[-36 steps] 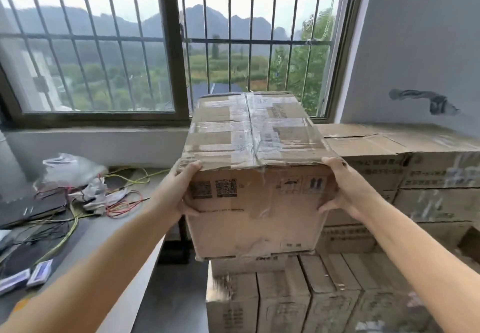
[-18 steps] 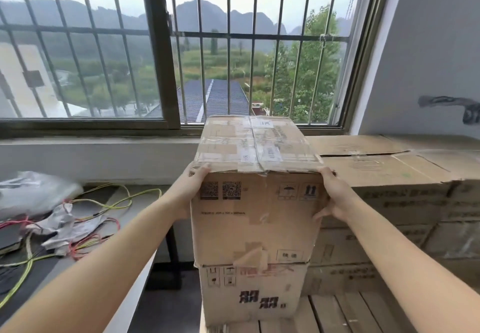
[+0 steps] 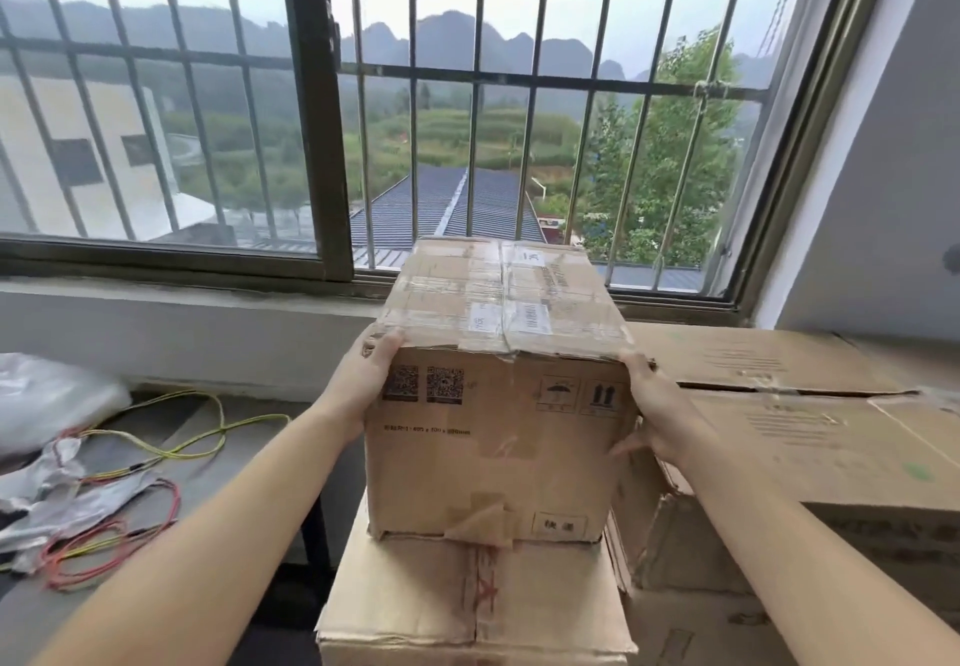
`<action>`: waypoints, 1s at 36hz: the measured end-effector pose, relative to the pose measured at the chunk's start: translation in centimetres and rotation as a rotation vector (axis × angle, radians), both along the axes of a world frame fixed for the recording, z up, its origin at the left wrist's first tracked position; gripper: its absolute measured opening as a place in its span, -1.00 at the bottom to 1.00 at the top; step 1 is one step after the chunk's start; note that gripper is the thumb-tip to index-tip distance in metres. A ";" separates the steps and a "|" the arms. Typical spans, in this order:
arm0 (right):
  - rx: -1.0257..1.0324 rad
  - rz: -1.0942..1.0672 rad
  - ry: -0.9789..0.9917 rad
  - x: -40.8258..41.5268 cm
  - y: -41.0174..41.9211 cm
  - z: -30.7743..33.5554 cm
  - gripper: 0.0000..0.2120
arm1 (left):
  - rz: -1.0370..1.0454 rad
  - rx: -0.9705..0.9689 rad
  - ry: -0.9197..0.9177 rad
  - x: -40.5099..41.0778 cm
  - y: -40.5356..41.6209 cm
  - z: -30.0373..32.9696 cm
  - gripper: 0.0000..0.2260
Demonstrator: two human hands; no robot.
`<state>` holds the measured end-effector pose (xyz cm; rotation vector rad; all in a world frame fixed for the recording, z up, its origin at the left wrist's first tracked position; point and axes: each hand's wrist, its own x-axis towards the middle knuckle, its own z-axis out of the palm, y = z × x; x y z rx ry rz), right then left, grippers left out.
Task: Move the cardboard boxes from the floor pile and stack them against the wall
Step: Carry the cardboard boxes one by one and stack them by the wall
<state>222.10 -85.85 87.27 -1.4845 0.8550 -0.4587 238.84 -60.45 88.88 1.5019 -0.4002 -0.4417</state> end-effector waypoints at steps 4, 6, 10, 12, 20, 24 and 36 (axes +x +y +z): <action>0.001 0.024 -0.002 0.0 -0.5 -0.2 -0.59 | -0.007 -0.023 -0.016 0.7 -0.4 -0.6 -0.86; 0.003 0.025 -0.007 -0.1 -0.5 -0.4 -0.58 | -0.019 -0.041 -0.011 0.6 -0.4 -0.7 -0.89; 0.006 0.007 -0.011 -0.6 0.3 0.1 -0.54 | -0.019 -0.026 -0.026 0.1 -0.1 -0.4 -0.78; -0.001 -0.004 -0.002 -1.0 0.8 0.4 -0.52 | -0.011 -0.018 -0.027 0.0 0.2 -0.3 -0.75; -0.397 -0.094 0.032 -5.9 4.2 1.8 -0.44 | -0.021 0.099 -0.311 -1.6 4.7 0.3 -0.56; -0.678 -0.081 -0.037 -9.6 8.4 1.5 -0.52 | -0.090 0.223 -0.483 -3.2 9.3 -0.1 -0.42; -0.492 0.160 -0.036 -20.0 24.5 -8.0 -0.50 | -0.381 0.222 -0.388 -12.5 20.2 -7.7 -0.58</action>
